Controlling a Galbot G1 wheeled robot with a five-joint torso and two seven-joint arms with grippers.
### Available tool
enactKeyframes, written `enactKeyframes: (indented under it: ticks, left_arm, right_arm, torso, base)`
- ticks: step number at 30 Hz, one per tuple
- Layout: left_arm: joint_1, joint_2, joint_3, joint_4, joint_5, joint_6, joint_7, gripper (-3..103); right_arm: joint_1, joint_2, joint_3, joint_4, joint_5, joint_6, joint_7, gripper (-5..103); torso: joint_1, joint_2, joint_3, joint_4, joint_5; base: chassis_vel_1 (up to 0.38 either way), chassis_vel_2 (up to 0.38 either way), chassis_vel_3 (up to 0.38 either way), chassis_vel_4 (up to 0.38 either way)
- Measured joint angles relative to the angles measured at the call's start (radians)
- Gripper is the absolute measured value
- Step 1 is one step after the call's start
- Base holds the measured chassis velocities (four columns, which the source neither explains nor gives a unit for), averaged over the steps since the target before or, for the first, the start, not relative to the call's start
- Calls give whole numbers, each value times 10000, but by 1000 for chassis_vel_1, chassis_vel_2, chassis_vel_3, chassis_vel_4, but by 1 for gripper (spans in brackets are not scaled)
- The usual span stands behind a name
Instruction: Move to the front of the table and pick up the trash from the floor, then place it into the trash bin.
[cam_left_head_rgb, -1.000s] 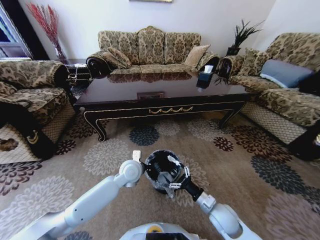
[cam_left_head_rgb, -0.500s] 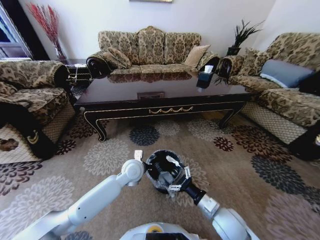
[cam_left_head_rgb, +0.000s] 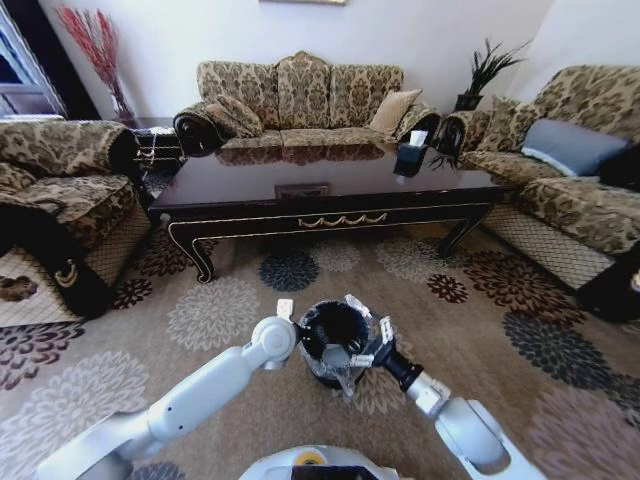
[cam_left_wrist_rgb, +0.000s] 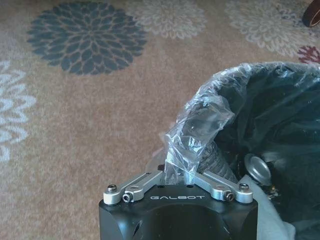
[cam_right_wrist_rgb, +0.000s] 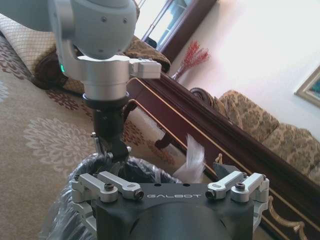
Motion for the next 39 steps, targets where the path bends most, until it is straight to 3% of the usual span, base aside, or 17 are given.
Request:
enactKeyframes:
  ticks: [1, 3, 4, 5, 7, 10, 11, 20, 27, 39]
  left_arm:
    - [0, 0, 0, 0, 0, 0, 0, 0]
    - [-34, -28, 19, 61, -17, 2, -1, 0]
    - [-50, -48, 34, 78, -21, 3, -7, 0]
    - [-68, -67, 46, 77, -30, 0, -18, 0]
    - [-75, -69, 51, 67, -25, -7, -44, 0]
    - [-15, -31, 10, -29, -54, -7, -26, 0]
    - [81, 89, -88, -29, 1, -9, -52, 0]
    - [638, 760, -1270, -106, 289, -228, -403, 0]
    - [1496, 1304, -2695, -137, 167, -354, -635, 0]
    - [2010, 1141, -3280, 661, -128, -740, -1246, 0]
  right_arm:
    - [0, 0, 0, 0, 0, 0, 0, 100]
    - [29, 248, 115, -6, -1218, 303, 340, 100]
    - [152, 315, 240, -55, -1315, 523, 217, 100]
    - [57, 221, 84, -47, -680, 186, 403, 100]
    - [-75, 200, 44, -46, -613, -163, 824, 100]
    - [101, 262, 137, -467, -635, 399, 944, 100]
    - [37, 236, 104, -497, -121, 273, 1094, 100]
    - [310, 305, 224, -777, 582, 561, 1441, 100]
    - [156, 304, 250, -741, 484, 755, 1282, 100]
    - [-20, 326, 275, -760, 411, 923, 1131, 100]
  torso:
    - [0, 0, 0, 0, 0]
    - [0, 0, 0, 6, 4]
    - [0, 0, 0, 10, 1]
    - [0, 0, -1, 11, 6]
    - [0, 0, 1, 6, 2]
    - [0, 0, -1, 8, 6]
    - [0, 0, 0, 2, 3]
    - [0, 0, 0, 7, 3]
    - [0, 0, 0, 10, 1]
    - [0, -1, 0, 6, 3]
  base:
    - [0, 0, 0, 0]
    - [0, 0, 0, 0]
    - [0, 0, 0, 0]
    - [0, 0, 0, 0]
    - [0, 0, 0, 0]
    - [0, 0, 0, 0]
    - [0, 0, 0, 0]
    - [0, 0, 0, 0]
    - [0, 0, 0, 0]
    - [0, 0, 0, 0]
